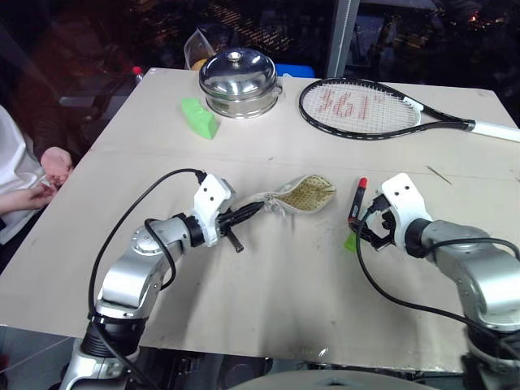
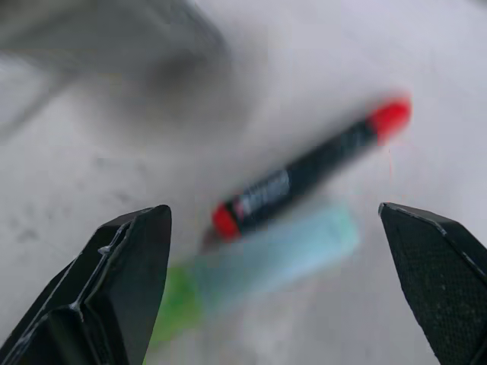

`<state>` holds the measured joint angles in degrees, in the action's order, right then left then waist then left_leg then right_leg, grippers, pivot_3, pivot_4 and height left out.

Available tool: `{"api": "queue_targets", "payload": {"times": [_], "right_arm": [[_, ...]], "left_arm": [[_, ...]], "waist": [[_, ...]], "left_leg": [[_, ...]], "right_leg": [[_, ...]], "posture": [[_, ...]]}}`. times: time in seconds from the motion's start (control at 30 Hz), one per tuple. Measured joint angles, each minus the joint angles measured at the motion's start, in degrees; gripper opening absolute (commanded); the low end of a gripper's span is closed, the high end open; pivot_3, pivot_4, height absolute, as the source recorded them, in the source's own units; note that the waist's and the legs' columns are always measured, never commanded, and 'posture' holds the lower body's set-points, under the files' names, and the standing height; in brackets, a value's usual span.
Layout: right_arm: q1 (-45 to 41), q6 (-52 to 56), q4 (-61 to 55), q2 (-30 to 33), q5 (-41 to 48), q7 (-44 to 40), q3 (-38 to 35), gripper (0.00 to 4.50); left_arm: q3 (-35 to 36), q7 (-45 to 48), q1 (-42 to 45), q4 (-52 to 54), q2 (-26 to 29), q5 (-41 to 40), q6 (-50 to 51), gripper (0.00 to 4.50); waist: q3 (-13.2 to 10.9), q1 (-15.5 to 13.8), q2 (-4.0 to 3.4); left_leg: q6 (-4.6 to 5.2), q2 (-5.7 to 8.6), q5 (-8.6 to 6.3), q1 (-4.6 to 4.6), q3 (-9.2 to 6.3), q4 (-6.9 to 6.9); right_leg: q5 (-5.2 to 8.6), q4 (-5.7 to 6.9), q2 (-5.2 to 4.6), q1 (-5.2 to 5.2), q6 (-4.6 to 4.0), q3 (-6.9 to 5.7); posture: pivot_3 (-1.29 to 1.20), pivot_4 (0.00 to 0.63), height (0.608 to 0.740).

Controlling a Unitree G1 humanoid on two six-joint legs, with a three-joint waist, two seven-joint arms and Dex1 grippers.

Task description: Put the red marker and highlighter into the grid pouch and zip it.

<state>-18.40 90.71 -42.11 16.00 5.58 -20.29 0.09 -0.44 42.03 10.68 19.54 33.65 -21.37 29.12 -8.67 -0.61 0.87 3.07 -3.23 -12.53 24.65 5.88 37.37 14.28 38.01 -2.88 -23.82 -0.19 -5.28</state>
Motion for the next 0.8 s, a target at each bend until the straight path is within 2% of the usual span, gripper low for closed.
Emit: {"api": "queue_targets", "payload": {"times": [0.17, 0.2, 0.27, 0.5, 0.53, 0.63, 0.8], "right_arm": [[0.8, 0.5, 3.3, -5.9, -1.8, 7.8, 1.6, 4.48], [1.1, 0.3, 3.7, -6.6, -1.7, 8.9, 1.8, 4.22], [1.9, 0.1, 3.6, -5.8, -0.9, 9.4, 2.3, 3.62], [6.1, -0.9, -1.2, 1.0, 4.5, 8.9, 4.3, 0.4], [6.5, -0.9, -1.5, 2.1, 5.1, 8.9, 4.0, 0.23], [7.4, -0.9, -3.0, 7.2, 7.4, 8.0, 3.2, 0.24], [8.4, 0.8, -7.3, 24.8, 12.9, -0.9, -2.6, 0.24]], "left_arm": [[-0.1, 0.0, 0.2, -0.1, 0.0, 0.2, -0.1, 0.0], [-0.1, 0.0, 0.4, -0.1, 0.0, 0.3, -0.1, 0.0], [-0.1, 0.1, 0.4, -0.3, 0.0, 0.4, -0.1, 0.0], [-0.1, 0.1, 0.3, -0.3, 0.0, 0.9, -0.5, 0.0], [-0.1, 0.1, 0.3, -0.3, 0.0, 0.9, -0.6, 0.0], [-0.1, 0.1, 0.2, -0.4, -0.1, 0.9, -0.9, 0.0], [-0.1, 0.3, 0.3, -1.3, -0.2, 0.9, -1.2, 0.0]], "waist": [[0.1, 0.0, 0.04], [0.1, -0.1, 0.08], [0.1, -0.1, 0.13], [0.2, -0.6, 0.15], [0.2, -0.7, 0.15], [0.2, -1.1, 0.14], [0.1, -1.3, 0.11]], "left_leg": [[0.01, 0.07, 0.0, -0.01, 0.03, 0.02], [0.01, 0.07, 0.0, 0.0, 0.02, 0.02], [0.01, 0.08, 0.0, -0.01, 0.02, 0.02], [0.06, 0.27, -0.03, 0.03, -0.09, 0.04], [0.08, 0.3, -0.04, 0.03, -0.1, 0.04], [0.16, 0.43, -0.08, 0.07, -0.13, 0.05], [0.33, 0.55, -0.18, 0.08, -0.13, 0.05]], "right_leg": [[0.05, -0.03, -0.02, 0.04, 0.13, 0.01], [0.08, -0.04, -0.02, 0.05, 0.17, 0.0], [0.08, -0.06, -0.03, 0.07, 0.18, 0.0], [0.12, -0.14, -0.24, 0.18, 0.24, -0.09], [0.13, -0.15, -0.26, 0.18, 0.25, -0.1], [0.14, -0.16, -0.36, 0.19, 0.27, -0.1], [0.16, -0.16, -0.48, 0.17, 0.31, -0.09]], "posture": [[0.0, 0.15, 0.74], [0.0, 0.15, 0.74], [0.0, 0.15, 0.74], [0.0, 0.15, 0.74], [0.0, 0.15, 0.74], [0.0, 0.15, 0.74], [0.0, 0.15, 0.74]]}}
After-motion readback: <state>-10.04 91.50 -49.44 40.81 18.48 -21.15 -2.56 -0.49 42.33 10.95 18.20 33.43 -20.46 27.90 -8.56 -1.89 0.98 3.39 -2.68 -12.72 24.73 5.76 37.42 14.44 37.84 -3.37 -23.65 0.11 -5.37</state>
